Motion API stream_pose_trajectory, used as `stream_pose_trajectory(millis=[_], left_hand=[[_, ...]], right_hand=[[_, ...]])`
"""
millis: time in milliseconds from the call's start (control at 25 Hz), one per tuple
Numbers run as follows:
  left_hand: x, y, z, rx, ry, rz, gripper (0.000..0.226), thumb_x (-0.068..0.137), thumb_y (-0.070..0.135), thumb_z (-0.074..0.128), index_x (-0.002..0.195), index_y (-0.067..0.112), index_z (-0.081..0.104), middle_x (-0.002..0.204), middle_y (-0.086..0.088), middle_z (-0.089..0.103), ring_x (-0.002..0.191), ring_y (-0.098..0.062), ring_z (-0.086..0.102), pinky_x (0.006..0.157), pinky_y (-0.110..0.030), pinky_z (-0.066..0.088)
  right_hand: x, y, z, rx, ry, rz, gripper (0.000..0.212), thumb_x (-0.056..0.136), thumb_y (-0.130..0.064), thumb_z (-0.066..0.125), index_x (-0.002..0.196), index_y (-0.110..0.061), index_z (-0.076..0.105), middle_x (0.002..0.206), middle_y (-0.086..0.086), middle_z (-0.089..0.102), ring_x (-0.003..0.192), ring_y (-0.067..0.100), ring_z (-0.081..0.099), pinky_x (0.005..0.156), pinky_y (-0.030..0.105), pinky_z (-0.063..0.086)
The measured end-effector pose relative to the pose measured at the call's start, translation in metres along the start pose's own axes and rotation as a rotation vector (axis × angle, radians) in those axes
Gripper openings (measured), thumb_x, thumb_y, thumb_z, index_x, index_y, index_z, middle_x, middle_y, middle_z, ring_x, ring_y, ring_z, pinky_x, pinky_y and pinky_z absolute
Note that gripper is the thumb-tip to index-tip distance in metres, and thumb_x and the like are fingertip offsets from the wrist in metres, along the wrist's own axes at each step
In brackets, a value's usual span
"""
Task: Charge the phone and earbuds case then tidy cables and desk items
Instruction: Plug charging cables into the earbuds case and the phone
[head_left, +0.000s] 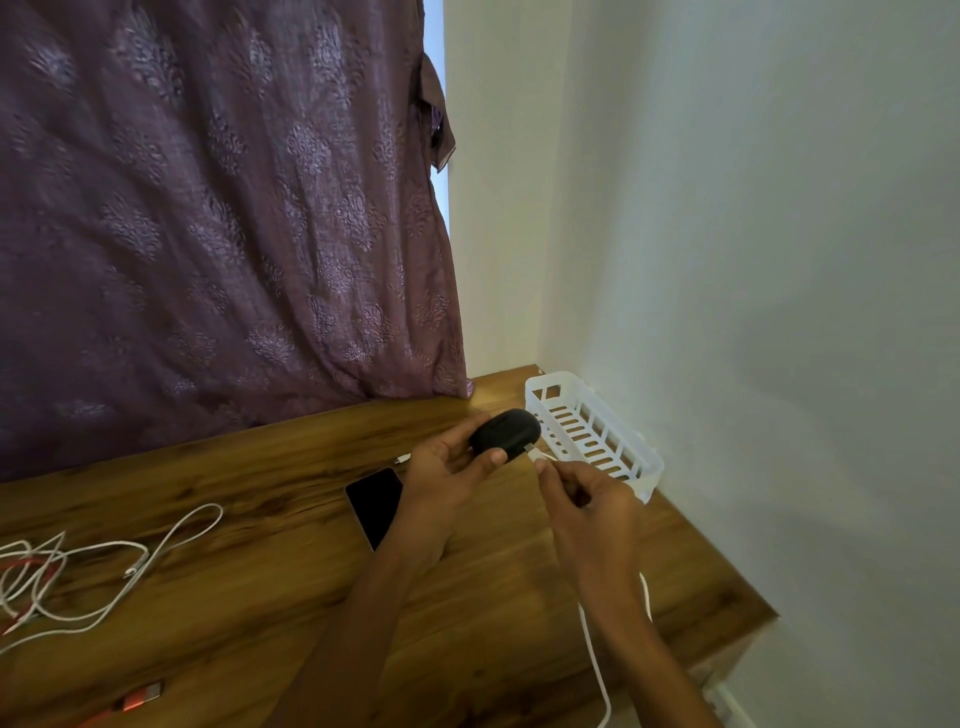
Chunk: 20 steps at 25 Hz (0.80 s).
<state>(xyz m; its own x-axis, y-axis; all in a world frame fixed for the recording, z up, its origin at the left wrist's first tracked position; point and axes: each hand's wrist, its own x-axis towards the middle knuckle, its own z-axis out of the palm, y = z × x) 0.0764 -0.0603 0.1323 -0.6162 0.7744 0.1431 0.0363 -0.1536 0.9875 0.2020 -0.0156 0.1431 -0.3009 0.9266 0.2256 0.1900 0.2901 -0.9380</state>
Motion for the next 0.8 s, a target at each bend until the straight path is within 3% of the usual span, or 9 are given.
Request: stream_pose_trajectory(millis=[120, 320, 520, 680, 800], left_hand=[[-0.0021, 0.0019, 0.0005, -0.001, -0.003, 0.000, 0.046, 0.080, 0.001, 0.063, 0.123, 0.014, 0.055, 0.105, 0.009, 0.064, 0.092, 0.006, 0.063, 0.074, -0.008, 0.050], [-0.0044, 0.0046, 0.0045, 0.000, -0.001, 0.006, 0.043, 0.081, 0.000, 0.062, 0.118, 0.022, 0.055, 0.099, 0.015, 0.063, 0.085, 0.011, 0.063, 0.070, -0.007, 0.048], [-0.0060, 0.0038, 0.0032, 0.000, 0.000, -0.002, 0.043, 0.081, 0.002, 0.062, 0.118, 0.021, 0.055, 0.105, 0.008, 0.063, 0.096, 0.000, 0.061, 0.076, -0.008, 0.049], [-0.0044, 0.0026, 0.0019, 0.013, -0.011, -0.009, 0.044, 0.081, 0.002, 0.063, 0.121, 0.018, 0.055, 0.108, 0.006, 0.063, 0.100, -0.001, 0.060, 0.078, -0.008, 0.049], [-0.0024, 0.0040, -0.0012, 0.039, -0.018, -0.009, 0.047, 0.079, 0.001, 0.065, 0.122, 0.017, 0.055, 0.107, 0.005, 0.064, 0.098, 0.000, 0.061, 0.077, -0.009, 0.050]], right_hand=[[-0.0002, -0.0026, -0.0036, 0.007, -0.019, -0.009, 0.008, 0.085, -0.023, 0.063, 0.085, -0.018, 0.069, 0.062, -0.014, 0.058, 0.063, 0.004, 0.056, 0.059, 0.016, 0.048], [-0.0039, -0.0032, -0.0033, 0.002, -0.024, -0.007, 0.012, 0.085, -0.024, 0.063, 0.088, -0.016, 0.071, 0.064, -0.014, 0.060, 0.064, 0.004, 0.058, 0.055, 0.011, 0.044], [-0.0049, -0.0019, -0.0020, -0.006, -0.026, 0.014, 0.009, 0.084, -0.025, 0.063, 0.087, -0.019, 0.070, 0.064, -0.021, 0.056, 0.063, -0.008, 0.057, 0.053, 0.007, 0.041], [-0.0053, -0.0018, -0.0013, -0.003, -0.029, 0.028, 0.009, 0.084, -0.025, 0.063, 0.086, -0.021, 0.070, 0.063, -0.018, 0.059, 0.060, -0.002, 0.058, 0.051, 0.007, 0.040], [-0.0047, -0.0033, -0.0022, -0.014, -0.046, 0.022, 0.008, 0.085, -0.025, 0.063, 0.077, -0.026, 0.066, 0.058, -0.015, 0.058, 0.061, -0.008, 0.057, 0.045, 0.006, 0.041]])
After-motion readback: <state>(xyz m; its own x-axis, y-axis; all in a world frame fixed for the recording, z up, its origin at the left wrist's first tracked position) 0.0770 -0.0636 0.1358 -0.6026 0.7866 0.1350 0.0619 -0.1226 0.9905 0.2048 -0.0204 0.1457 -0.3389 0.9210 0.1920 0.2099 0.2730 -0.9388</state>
